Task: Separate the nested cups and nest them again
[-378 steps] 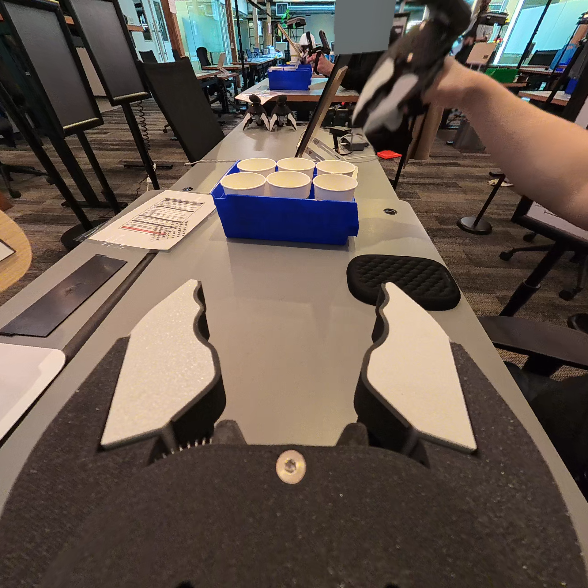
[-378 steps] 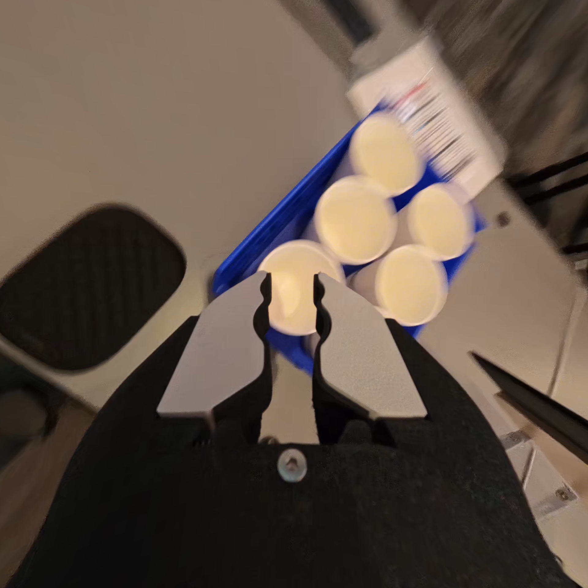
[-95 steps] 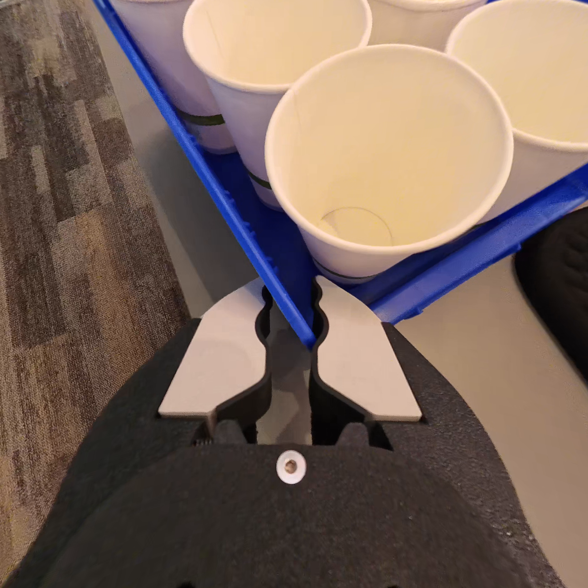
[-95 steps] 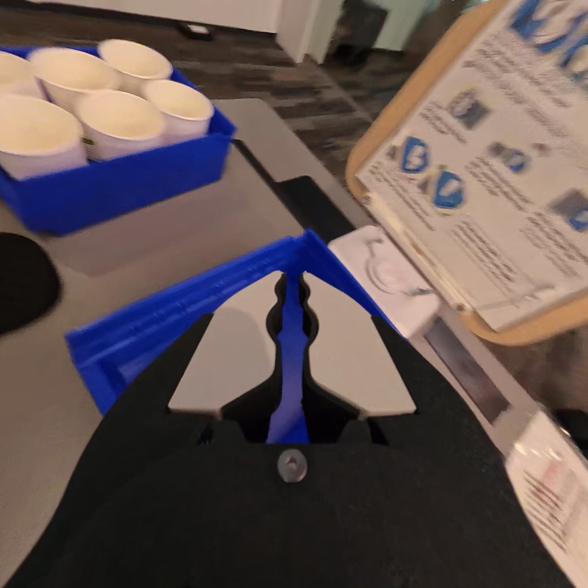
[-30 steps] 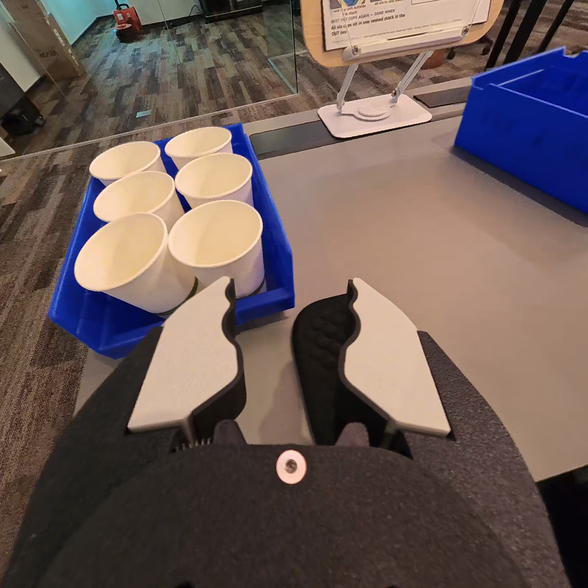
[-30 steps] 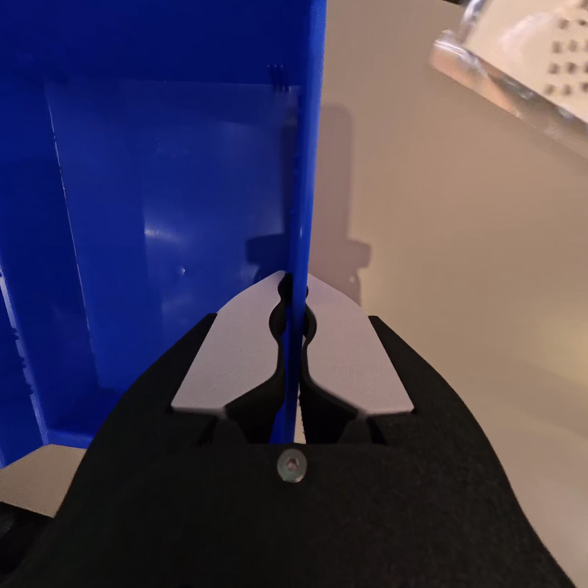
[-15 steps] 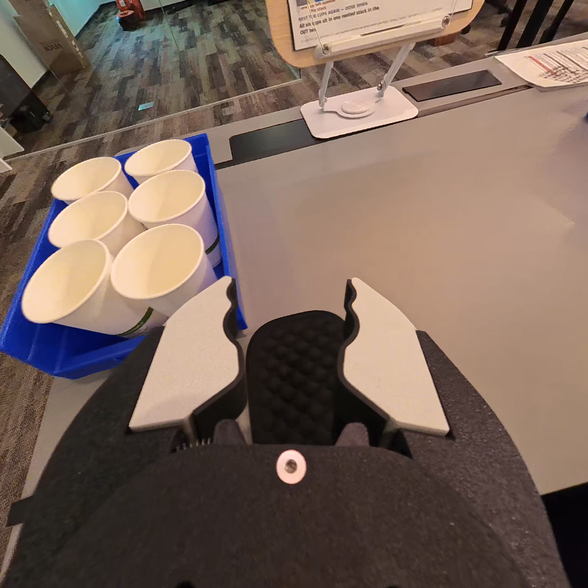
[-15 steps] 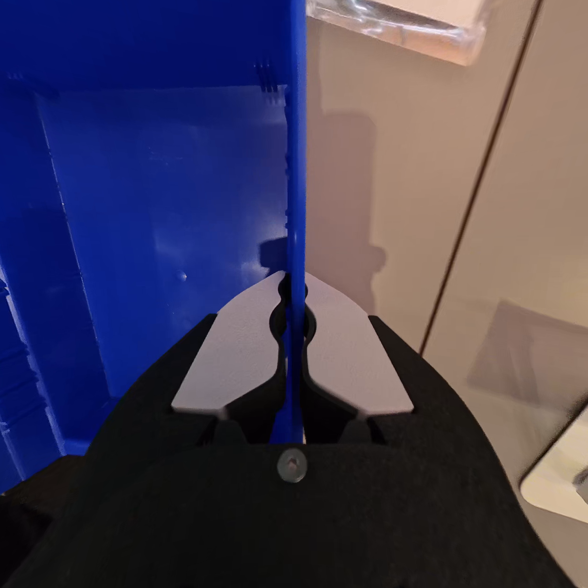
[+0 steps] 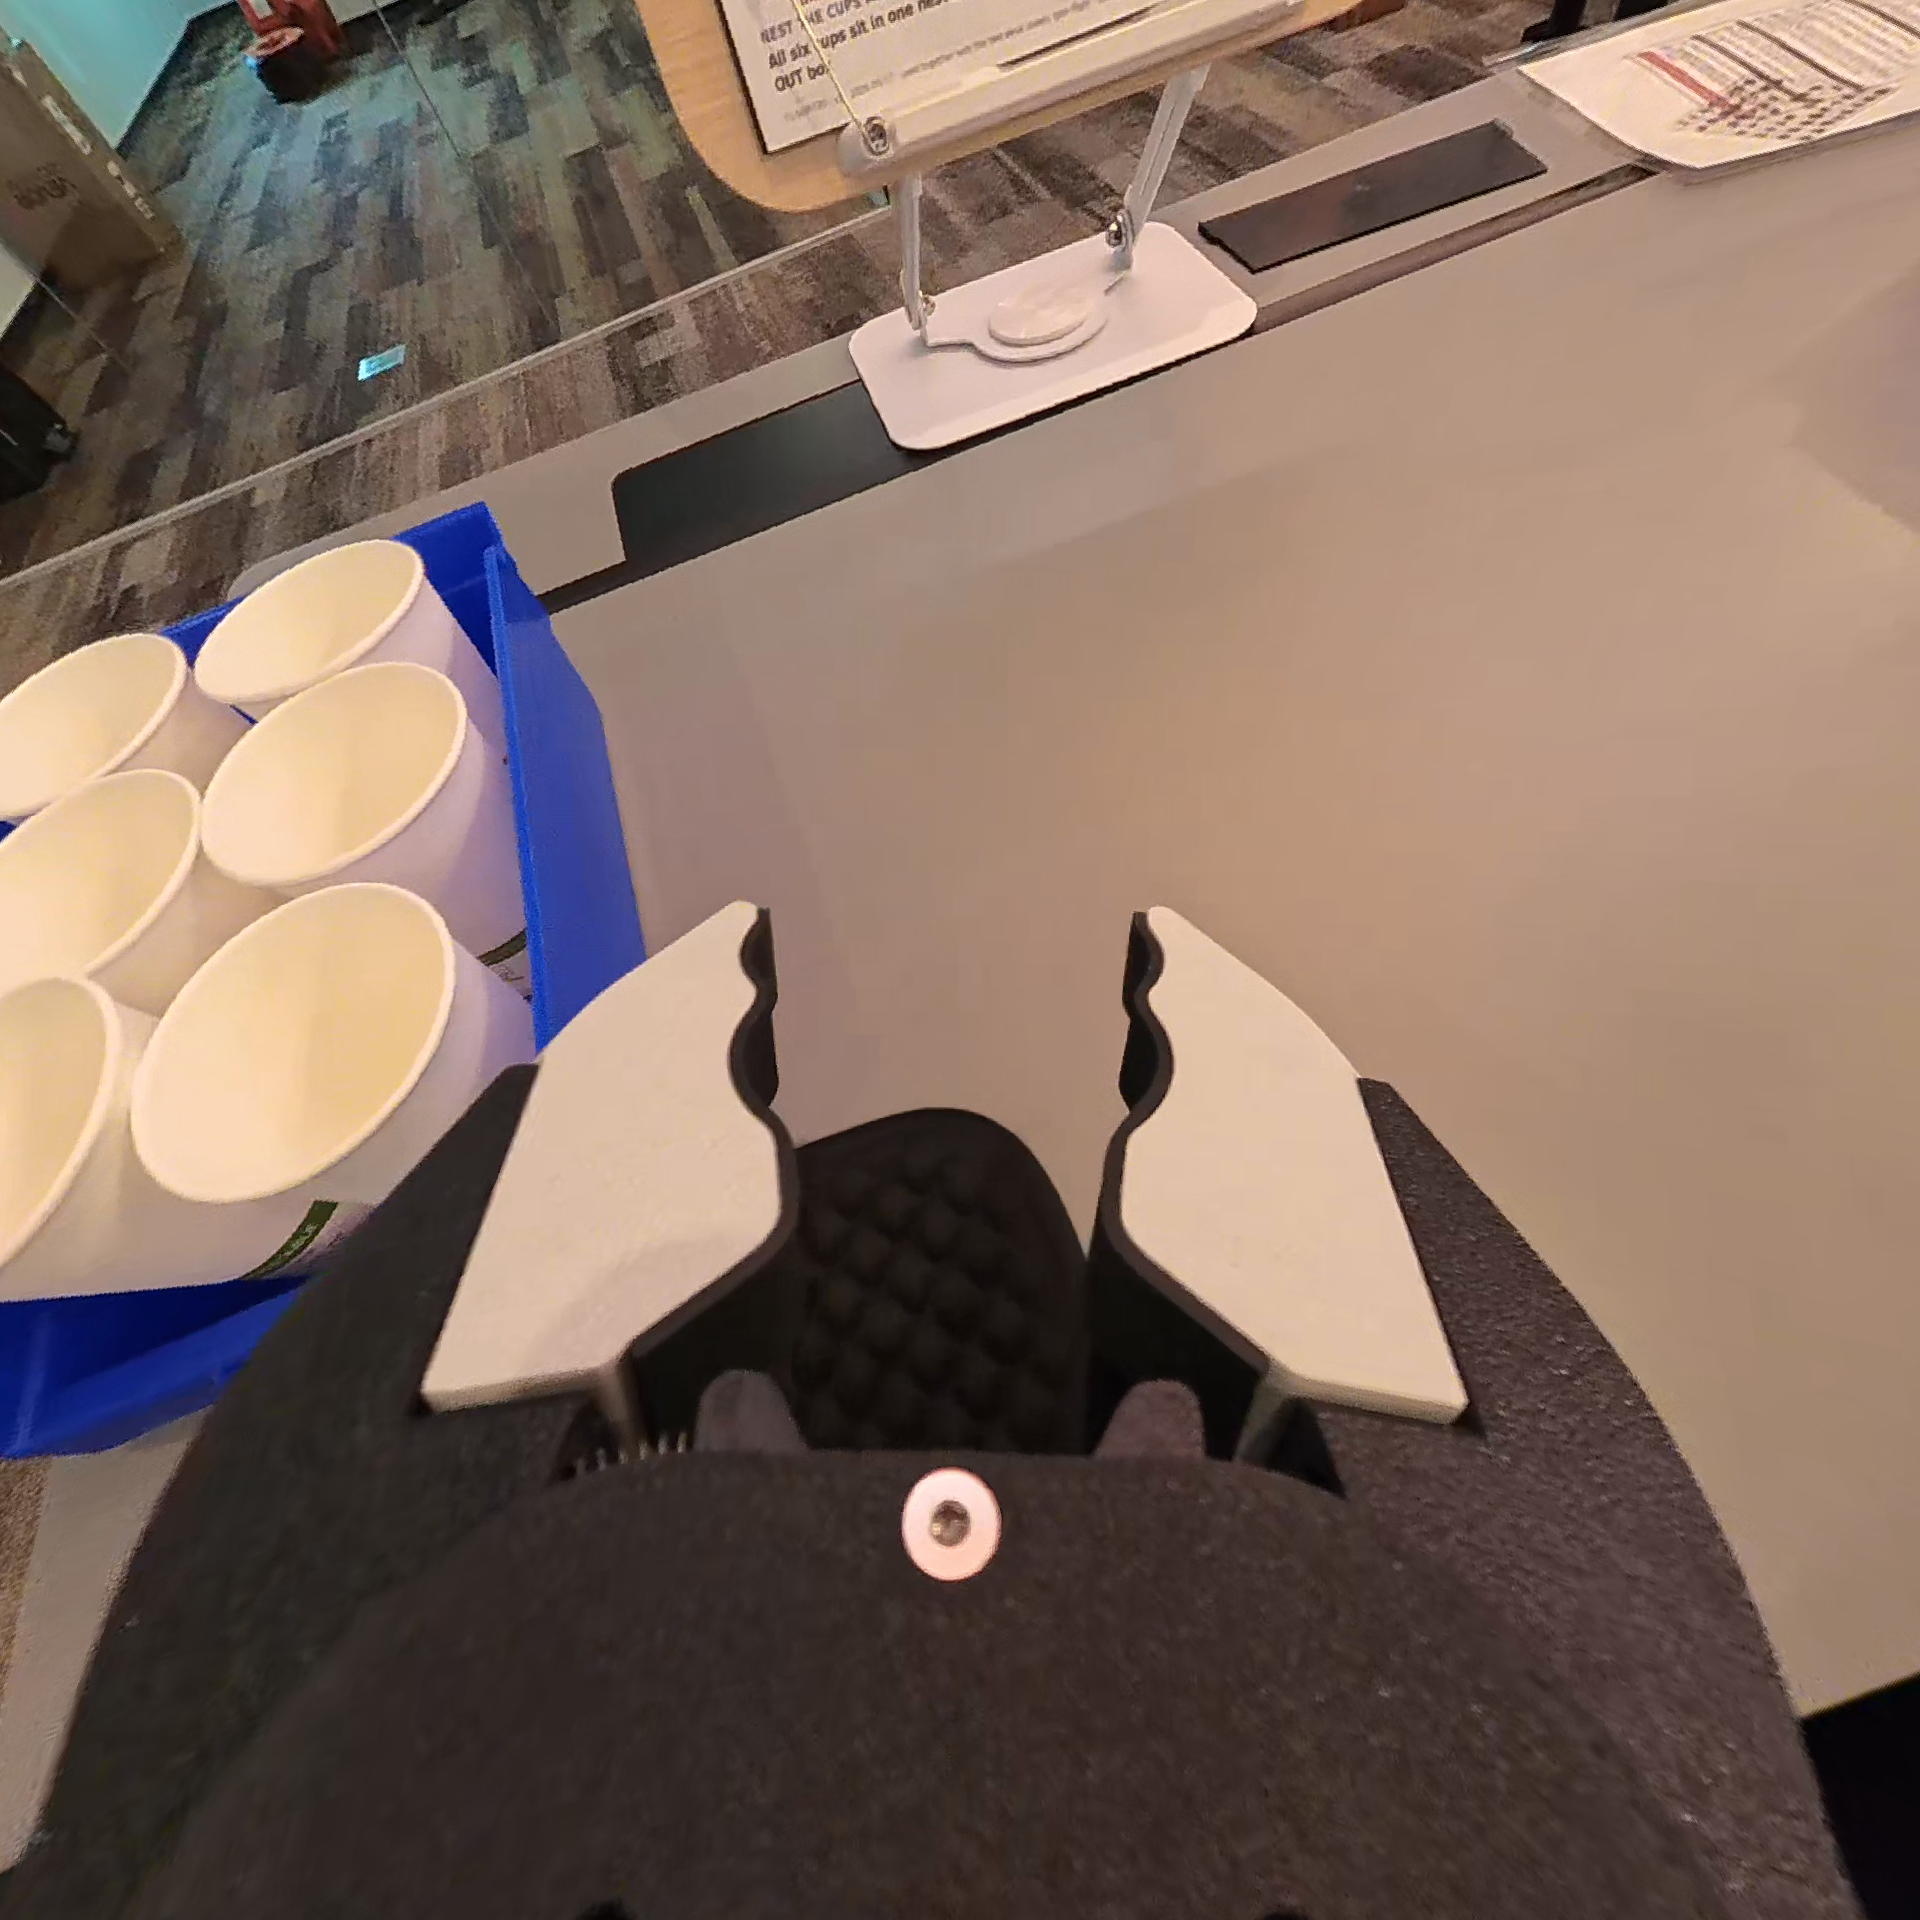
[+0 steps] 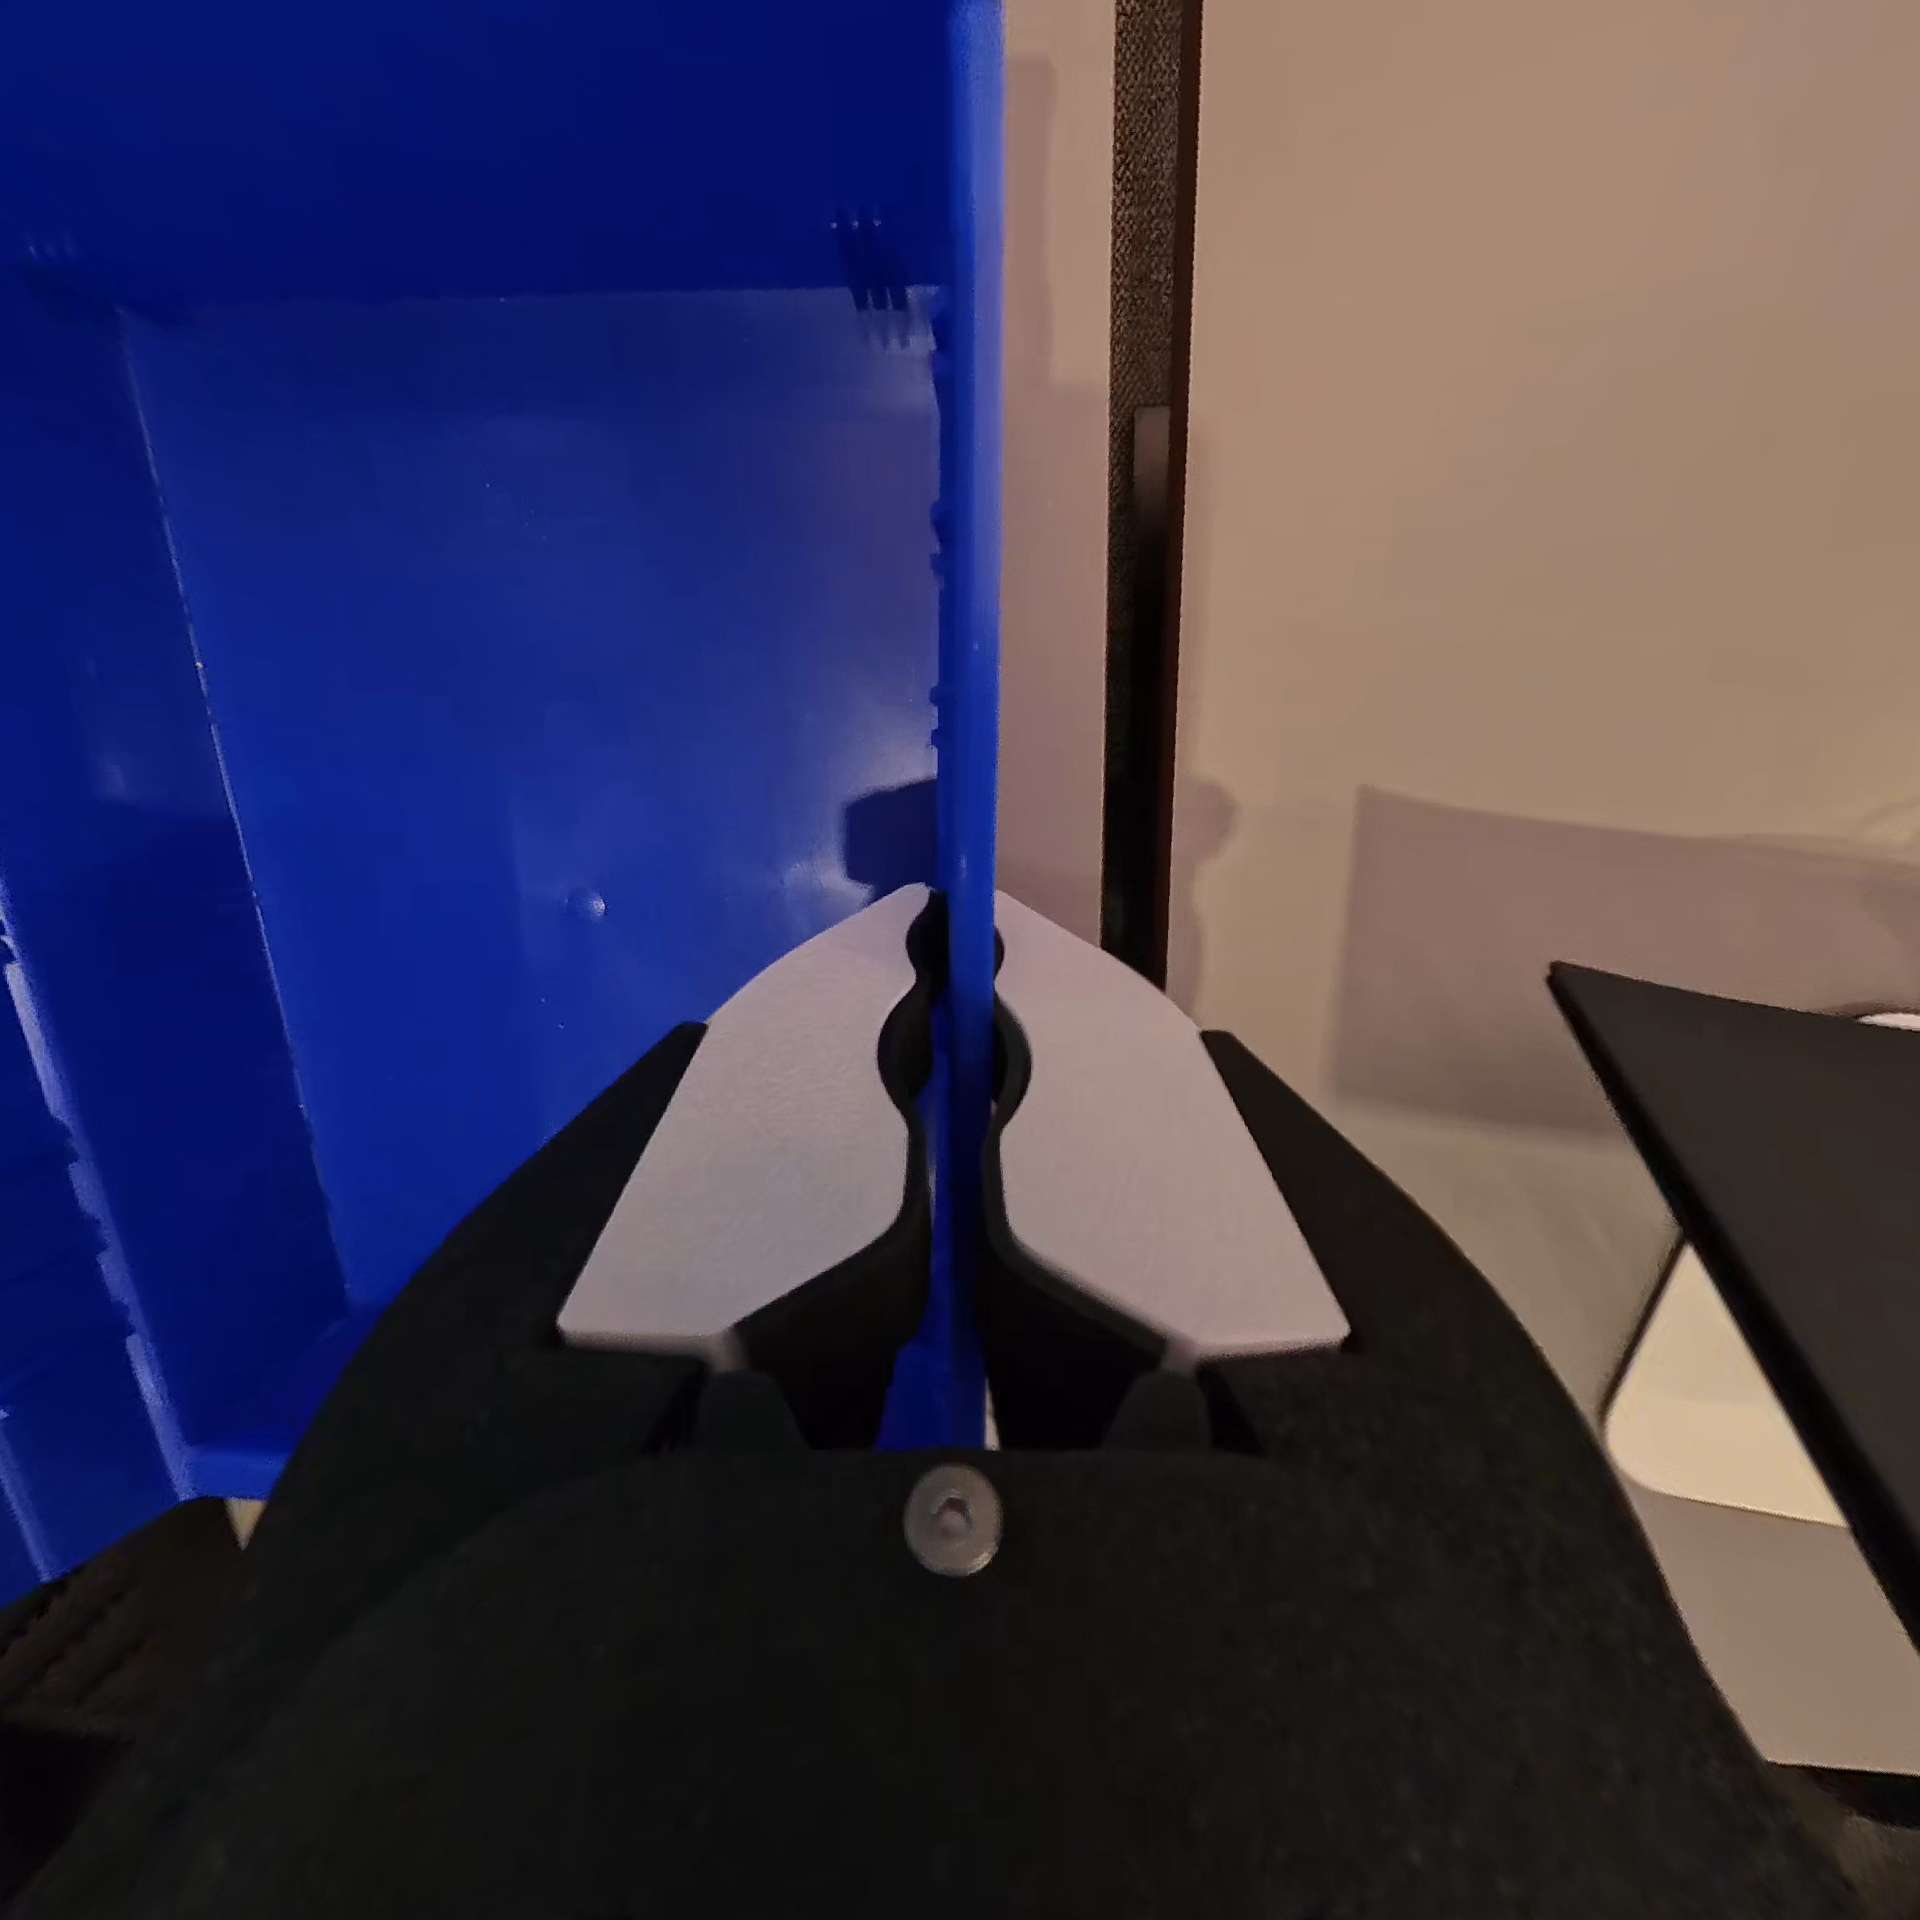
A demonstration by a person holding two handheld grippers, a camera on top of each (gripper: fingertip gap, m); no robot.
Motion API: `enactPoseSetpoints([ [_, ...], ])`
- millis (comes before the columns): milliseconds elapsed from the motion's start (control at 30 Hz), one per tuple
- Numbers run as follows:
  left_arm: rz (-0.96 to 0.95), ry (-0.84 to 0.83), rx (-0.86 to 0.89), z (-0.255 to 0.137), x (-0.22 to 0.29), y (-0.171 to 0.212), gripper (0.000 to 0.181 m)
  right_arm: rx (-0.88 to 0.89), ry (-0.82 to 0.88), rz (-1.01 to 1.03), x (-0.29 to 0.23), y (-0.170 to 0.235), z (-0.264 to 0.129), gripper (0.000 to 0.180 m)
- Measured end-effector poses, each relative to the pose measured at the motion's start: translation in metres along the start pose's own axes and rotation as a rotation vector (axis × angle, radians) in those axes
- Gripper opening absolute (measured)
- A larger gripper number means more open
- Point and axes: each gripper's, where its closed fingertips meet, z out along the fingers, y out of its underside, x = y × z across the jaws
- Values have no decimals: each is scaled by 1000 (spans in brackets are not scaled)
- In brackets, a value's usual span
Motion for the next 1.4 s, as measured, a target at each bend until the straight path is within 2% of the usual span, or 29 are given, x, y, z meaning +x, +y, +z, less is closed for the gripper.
enactPoseSetpoints([
  [400,-59,24,39,-11,-2,7,65,34,16,-91,2,-7,2,5],
  [467,-65,31,63,-17,-1,4,66,70,80,-144,5,-9,0,10],
  [533,-65,42,88,-23,0,0,69,181,186,-212,8,-23,-12,18],
  [667,-37,33,145,-31,-1,-12,78,503,486,-316,0,-60,-84,28],
  [767,4,30,194,-30,-3,-26,81,822,601,-363,-44,-80,-157,46],
  [867,31,41,262,-18,-4,-46,82,1110,528,-387,-115,-85,-209,76],
  [900,34,58,292,-12,-2,-55,82,1178,463,-419,-144,-84,-216,77],
  [967,27,109,330,4,3,-73,85,1237,373,-455,-194,-82,-217,71],
  [1033,29,153,347,22,10,-93,90,1147,297,-405,-231,-80,-199,73],
  [1100,51,170,373,39,14,-116,93,1170,217,-355,-270,-81,-193,67],
  [1267,54,174,461,69,24,-172,93,1269,176,-268,-337,-85,-190,53],
  [1333,65,152,469,79,25,-183,93,1275,161,-243,-354,-88,-186,45],
  [1400,65,126,478,89,25,-192,92,1287,200,-239,-363,-92,-185,46],
])
